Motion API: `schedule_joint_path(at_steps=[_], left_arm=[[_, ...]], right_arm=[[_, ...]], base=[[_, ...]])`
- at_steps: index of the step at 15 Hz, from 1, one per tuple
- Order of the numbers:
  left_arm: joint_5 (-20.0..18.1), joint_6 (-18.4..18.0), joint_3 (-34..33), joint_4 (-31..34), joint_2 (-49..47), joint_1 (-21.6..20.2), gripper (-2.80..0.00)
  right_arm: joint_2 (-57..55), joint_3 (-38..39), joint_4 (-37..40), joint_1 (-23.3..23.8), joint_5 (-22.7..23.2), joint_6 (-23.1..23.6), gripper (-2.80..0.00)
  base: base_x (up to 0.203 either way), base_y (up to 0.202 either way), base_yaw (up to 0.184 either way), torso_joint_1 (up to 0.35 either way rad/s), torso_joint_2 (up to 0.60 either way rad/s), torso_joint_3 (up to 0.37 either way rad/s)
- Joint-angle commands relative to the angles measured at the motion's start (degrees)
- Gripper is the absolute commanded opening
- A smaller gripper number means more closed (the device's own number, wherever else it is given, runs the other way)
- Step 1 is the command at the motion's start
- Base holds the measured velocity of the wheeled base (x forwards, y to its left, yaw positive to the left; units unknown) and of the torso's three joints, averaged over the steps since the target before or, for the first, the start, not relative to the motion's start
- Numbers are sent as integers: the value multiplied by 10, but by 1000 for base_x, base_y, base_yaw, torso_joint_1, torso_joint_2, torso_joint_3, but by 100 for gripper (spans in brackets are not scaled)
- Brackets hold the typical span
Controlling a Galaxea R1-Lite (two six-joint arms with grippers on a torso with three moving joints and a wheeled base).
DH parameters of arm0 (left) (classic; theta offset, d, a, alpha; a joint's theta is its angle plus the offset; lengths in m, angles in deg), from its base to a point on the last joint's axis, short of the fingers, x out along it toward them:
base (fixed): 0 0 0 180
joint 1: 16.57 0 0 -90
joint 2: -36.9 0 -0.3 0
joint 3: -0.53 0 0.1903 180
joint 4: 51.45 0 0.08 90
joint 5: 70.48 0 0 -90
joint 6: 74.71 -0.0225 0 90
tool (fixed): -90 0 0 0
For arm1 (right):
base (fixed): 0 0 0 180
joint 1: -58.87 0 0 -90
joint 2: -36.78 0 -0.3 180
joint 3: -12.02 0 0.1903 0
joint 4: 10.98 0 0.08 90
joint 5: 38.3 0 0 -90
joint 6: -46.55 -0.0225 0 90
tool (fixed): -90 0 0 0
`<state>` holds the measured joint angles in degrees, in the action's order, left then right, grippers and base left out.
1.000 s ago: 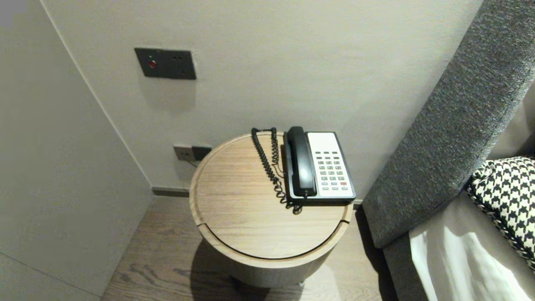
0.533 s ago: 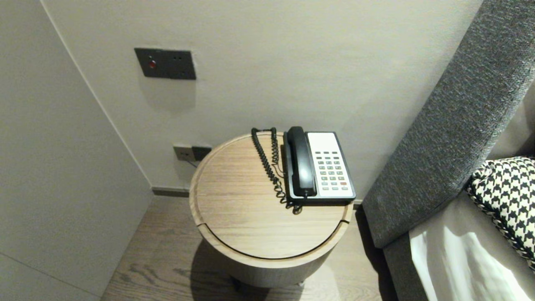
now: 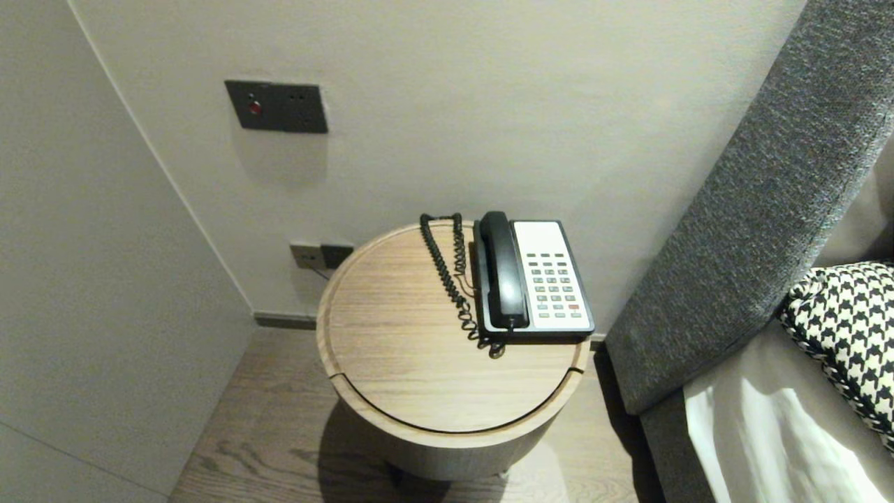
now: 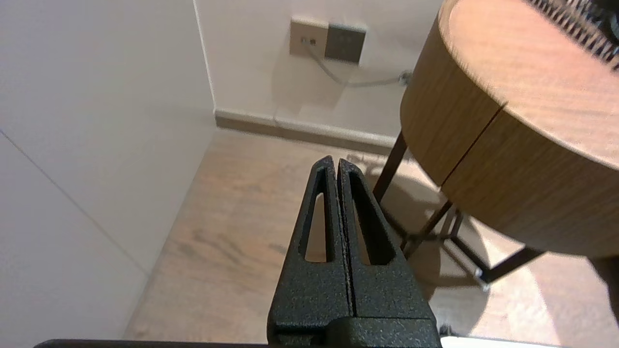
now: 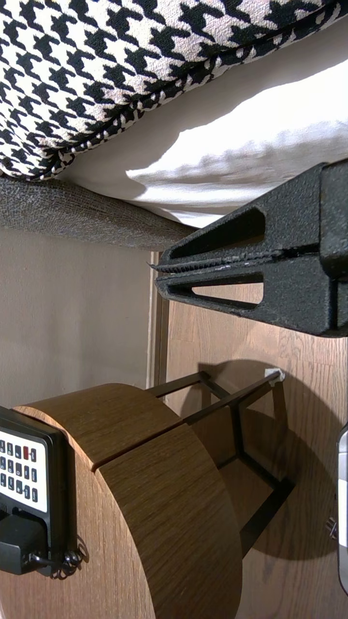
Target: Open the nightstand drawer
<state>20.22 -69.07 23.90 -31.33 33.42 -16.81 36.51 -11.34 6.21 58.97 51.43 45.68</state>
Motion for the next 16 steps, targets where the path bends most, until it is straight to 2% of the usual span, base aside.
schedule_joint_path(at_steps=[1,9,14,16], left_arm=[[0,3,0,0,21,0,-280],[1,-2,-1,2,37,0,-280],[1,-75,0,4,37,0,-280],[-1,-79,0,11,37,0,-280]], right_arm=[[-1,23,-1,0,0,0,-280],[-1,23,-1,0,0,0,-280],[-1,23,-1,0,0,0,-280],[-1,23,-1,0,0,0,-280]], base=[[0,0,0,0,0,0],[0,0,0,0,0,0],[0,0,0,0,0,0],[0,0,0,0,0,0]])
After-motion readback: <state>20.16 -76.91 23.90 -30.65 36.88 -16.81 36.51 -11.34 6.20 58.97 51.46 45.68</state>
